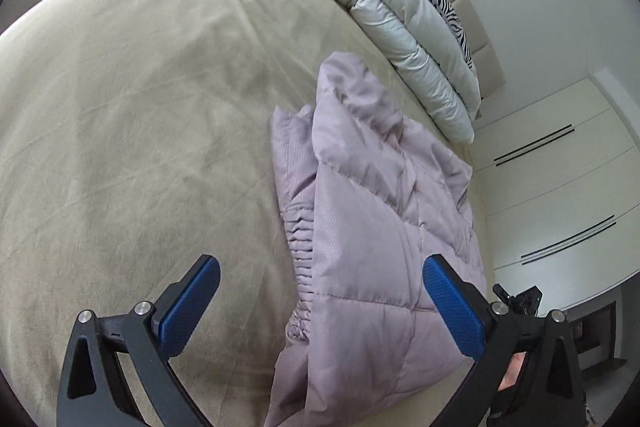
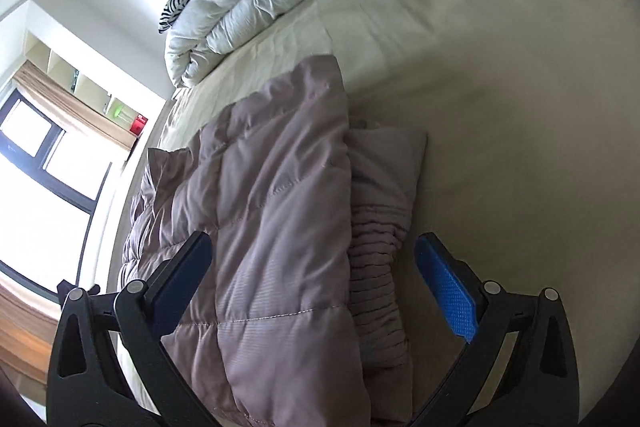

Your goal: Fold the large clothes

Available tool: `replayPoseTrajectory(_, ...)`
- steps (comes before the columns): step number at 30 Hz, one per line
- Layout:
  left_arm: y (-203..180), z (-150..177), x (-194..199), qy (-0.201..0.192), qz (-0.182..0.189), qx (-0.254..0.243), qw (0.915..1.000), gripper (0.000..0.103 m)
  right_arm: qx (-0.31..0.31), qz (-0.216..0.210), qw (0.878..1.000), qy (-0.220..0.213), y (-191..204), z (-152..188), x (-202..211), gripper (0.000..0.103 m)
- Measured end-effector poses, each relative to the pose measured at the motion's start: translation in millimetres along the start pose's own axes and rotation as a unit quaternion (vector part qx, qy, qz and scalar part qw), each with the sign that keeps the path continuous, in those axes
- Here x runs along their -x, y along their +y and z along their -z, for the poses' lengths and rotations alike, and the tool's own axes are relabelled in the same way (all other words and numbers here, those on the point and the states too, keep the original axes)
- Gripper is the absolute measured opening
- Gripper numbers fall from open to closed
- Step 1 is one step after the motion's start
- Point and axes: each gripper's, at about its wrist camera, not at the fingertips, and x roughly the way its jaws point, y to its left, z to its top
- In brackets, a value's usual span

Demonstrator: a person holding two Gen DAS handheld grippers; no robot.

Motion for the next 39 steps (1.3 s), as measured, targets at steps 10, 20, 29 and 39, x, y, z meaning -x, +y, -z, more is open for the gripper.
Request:
replayPoseTrajectory(10,9,-16,-43,0.042,0.040,0.024,0.9980,0.103,-0.028,-0.081,0.993,0.087,-22,-3,-61,0.103)
replayPoseTrajectory(20,14,-39,-68,0.083,0.056,0.054,0.9935,0.100,-0.002,-0.080,0.989,0.127,-2,-5,-95,0.091)
replayPoseTrajectory(29,5,-28,-76,0.082,0.075,0.050,0.9926,0.040,0.071,-0.034,0.993,0.086,36,4,-84,0.057)
replayPoseTrajectory(39,-35,-3,-7,0.052,0.070,0.004,0.9962,0.026,0.148,-0.012,0.988,0.035,110,33,-28,0.042)
